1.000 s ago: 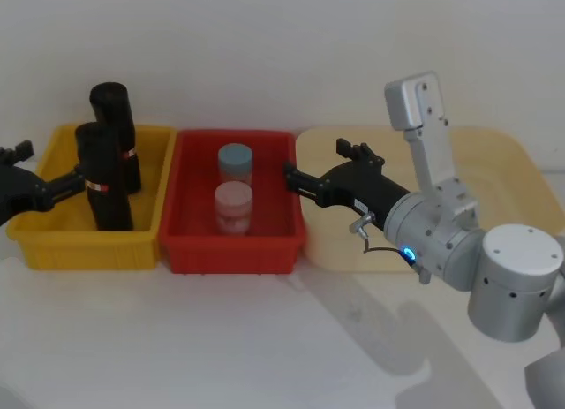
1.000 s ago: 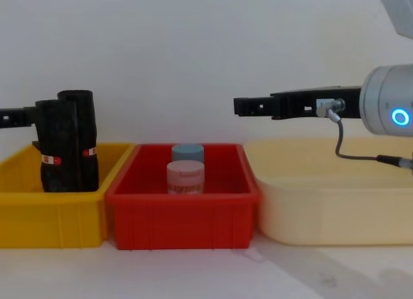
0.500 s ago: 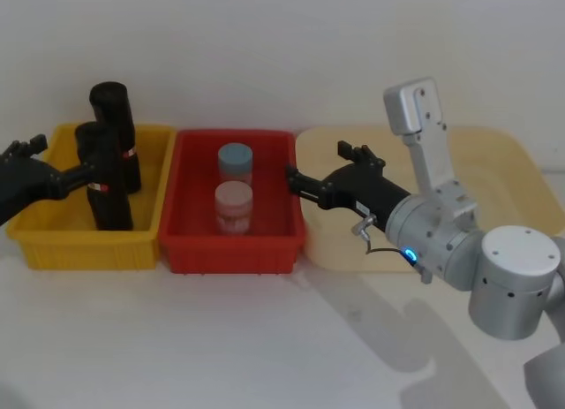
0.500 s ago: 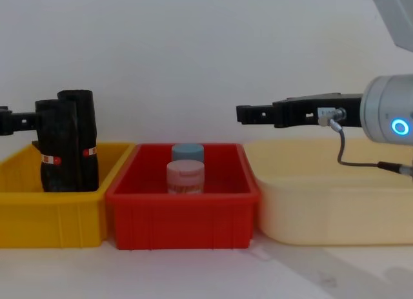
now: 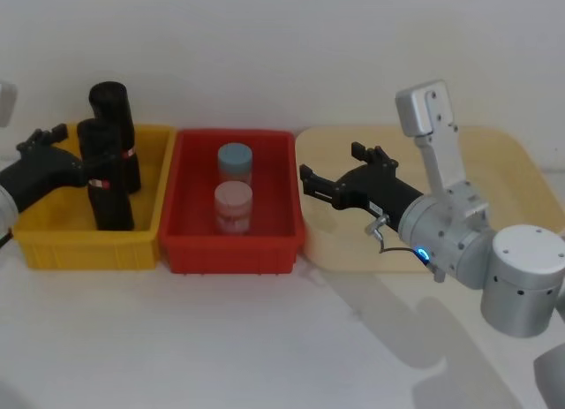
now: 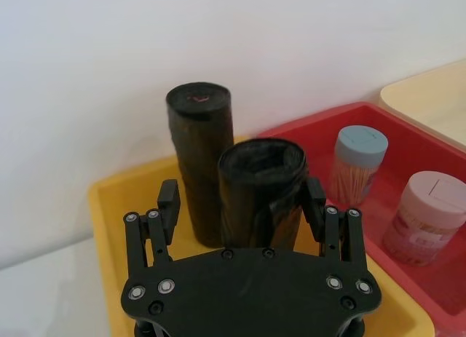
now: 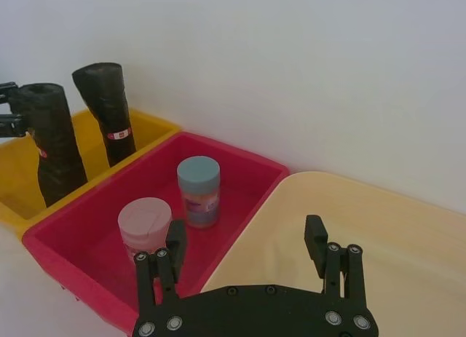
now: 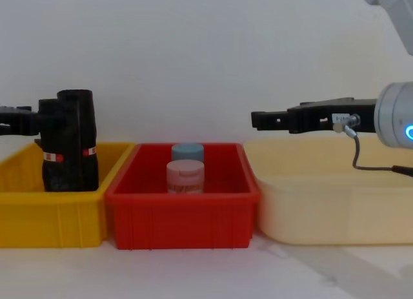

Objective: Pick up the garbage bag with the one hand and transfer it to the other hand.

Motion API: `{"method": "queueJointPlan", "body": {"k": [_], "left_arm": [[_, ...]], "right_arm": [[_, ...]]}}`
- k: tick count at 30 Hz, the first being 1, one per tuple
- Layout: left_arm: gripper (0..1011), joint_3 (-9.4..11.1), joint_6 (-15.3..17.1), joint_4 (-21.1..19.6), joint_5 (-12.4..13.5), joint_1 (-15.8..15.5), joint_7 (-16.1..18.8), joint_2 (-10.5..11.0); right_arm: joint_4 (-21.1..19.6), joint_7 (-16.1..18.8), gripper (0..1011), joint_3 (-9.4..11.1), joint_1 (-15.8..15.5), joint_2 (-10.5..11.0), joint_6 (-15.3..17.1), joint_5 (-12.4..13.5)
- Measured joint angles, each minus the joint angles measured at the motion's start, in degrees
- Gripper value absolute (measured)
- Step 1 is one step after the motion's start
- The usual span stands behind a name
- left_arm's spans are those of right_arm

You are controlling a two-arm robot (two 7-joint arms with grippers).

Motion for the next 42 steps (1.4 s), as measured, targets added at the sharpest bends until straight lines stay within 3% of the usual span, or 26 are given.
{"method": "queueJointPlan", "body": {"k": [19,26,35,42], "left_arm": [[985,3.11,-1.45,5.27,1.08,-4.89,-3.37,-1.92],[840,3.52,-1.62,5.93,1.19,-5.50,-3.79,-2.17],[546,3.81,-1.75,6.42,1.28,-5.98,-4.10,-2.36],[472,3.91,-1.78,6.57,1.32,-6.13,-4.21,-2.41]], "right_arm": [[2.27,2.26,1000,0.63,0.67,0.03,-1.34,0.61],[2.87,3.44,1000,0.13,1.21,0.10,-1.50,1.30],[4.61,5.23,1000,-1.39,3.16,-0.28,-0.75,1.87],[7.12,6.60,1000,-3.01,5.62,-1.30,0.36,2.24]]}}
